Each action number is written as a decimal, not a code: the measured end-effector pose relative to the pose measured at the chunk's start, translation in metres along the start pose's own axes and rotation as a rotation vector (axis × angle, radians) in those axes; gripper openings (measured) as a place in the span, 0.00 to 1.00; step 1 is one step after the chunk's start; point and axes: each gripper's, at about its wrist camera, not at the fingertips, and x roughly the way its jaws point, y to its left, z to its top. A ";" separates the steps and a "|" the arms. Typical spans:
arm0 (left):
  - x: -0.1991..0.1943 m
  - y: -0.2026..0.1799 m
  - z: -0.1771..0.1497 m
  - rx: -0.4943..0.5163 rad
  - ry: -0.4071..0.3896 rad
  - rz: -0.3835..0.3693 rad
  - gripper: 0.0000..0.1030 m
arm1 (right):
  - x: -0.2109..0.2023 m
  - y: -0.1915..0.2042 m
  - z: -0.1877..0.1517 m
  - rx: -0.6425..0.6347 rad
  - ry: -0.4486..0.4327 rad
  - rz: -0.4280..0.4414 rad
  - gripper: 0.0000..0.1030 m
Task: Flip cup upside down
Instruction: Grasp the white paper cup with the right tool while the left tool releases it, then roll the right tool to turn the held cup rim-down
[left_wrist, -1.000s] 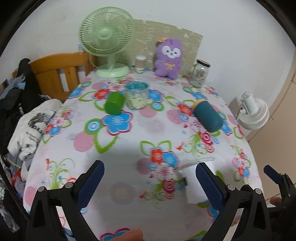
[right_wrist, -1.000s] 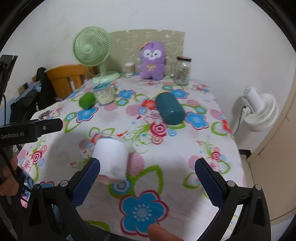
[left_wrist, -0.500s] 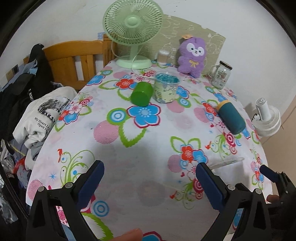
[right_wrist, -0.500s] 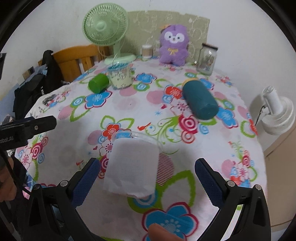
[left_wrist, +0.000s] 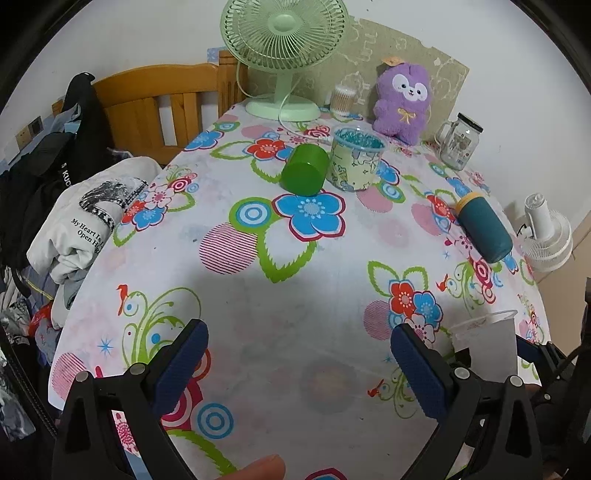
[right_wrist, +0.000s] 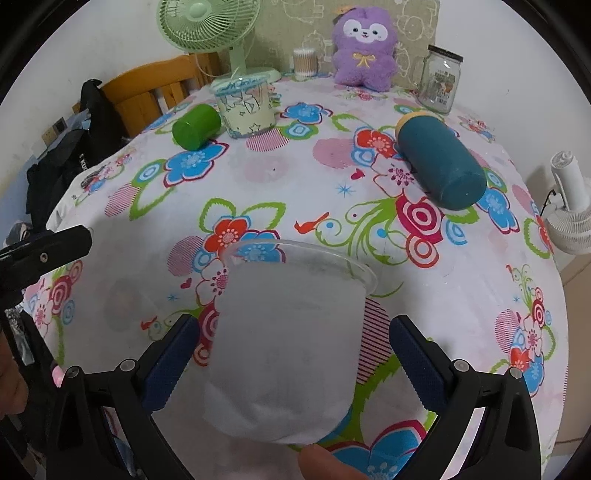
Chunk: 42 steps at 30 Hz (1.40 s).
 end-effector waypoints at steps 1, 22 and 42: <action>0.002 0.000 0.000 0.001 0.002 0.001 0.97 | 0.002 -0.001 0.000 0.003 0.000 -0.001 1.00; 0.007 -0.005 -0.001 0.005 0.018 -0.011 0.97 | -0.014 0.009 0.008 -0.170 0.069 -0.018 0.63; 0.009 -0.006 -0.002 0.009 0.017 -0.008 0.97 | -0.023 0.008 0.030 -0.678 0.448 -0.176 0.63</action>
